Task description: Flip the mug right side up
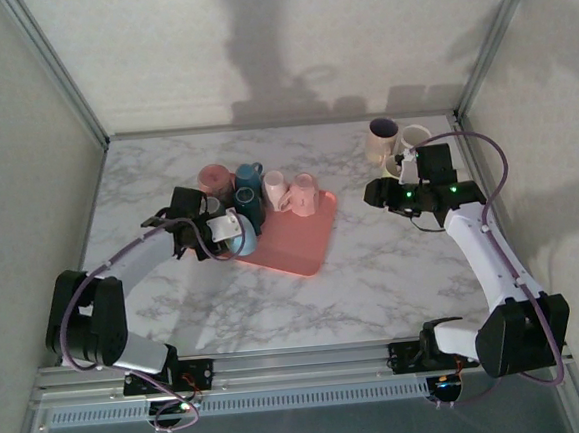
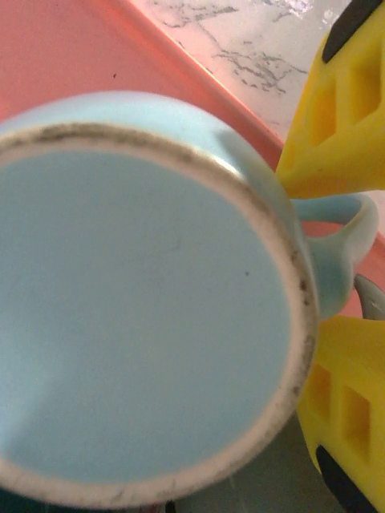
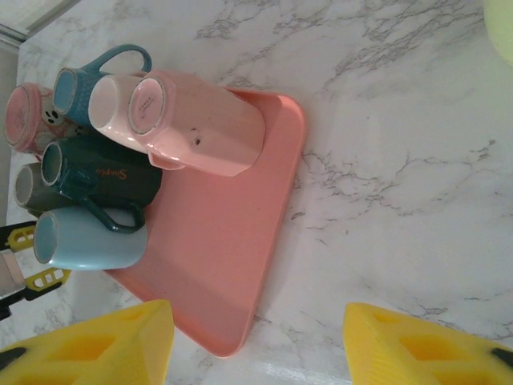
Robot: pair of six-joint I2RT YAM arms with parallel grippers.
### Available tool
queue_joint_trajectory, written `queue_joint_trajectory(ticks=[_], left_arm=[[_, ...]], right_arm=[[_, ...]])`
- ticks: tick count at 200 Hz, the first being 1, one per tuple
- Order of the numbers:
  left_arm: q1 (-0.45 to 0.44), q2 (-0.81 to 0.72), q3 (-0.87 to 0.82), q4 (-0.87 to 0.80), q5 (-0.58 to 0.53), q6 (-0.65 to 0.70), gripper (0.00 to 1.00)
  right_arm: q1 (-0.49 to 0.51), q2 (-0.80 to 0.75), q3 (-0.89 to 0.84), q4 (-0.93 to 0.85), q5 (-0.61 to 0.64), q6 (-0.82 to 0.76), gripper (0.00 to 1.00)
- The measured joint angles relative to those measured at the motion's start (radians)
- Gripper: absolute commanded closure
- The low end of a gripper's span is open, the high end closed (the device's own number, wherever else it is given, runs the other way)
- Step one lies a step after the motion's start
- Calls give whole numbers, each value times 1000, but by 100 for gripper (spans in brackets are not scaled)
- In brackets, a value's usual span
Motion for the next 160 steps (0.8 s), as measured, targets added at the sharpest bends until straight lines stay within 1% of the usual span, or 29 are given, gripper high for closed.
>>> queue_joint_trajectory(ticks=[30,74,121,160], left_arm=[[0,5,0,-3,18,-9,70],[0,14,0,-2,38,-23,73],[0,67,21,21,53,-57,85],[0,71,23,31,67,-83,94]], right_arm=[[0,-22,-9,0,-1,12,42],[0,-29,-19,0,-16,19,43],[0,-24,-19,7,-25,30,43],[0,-6,-19,13,-27,34,43]])
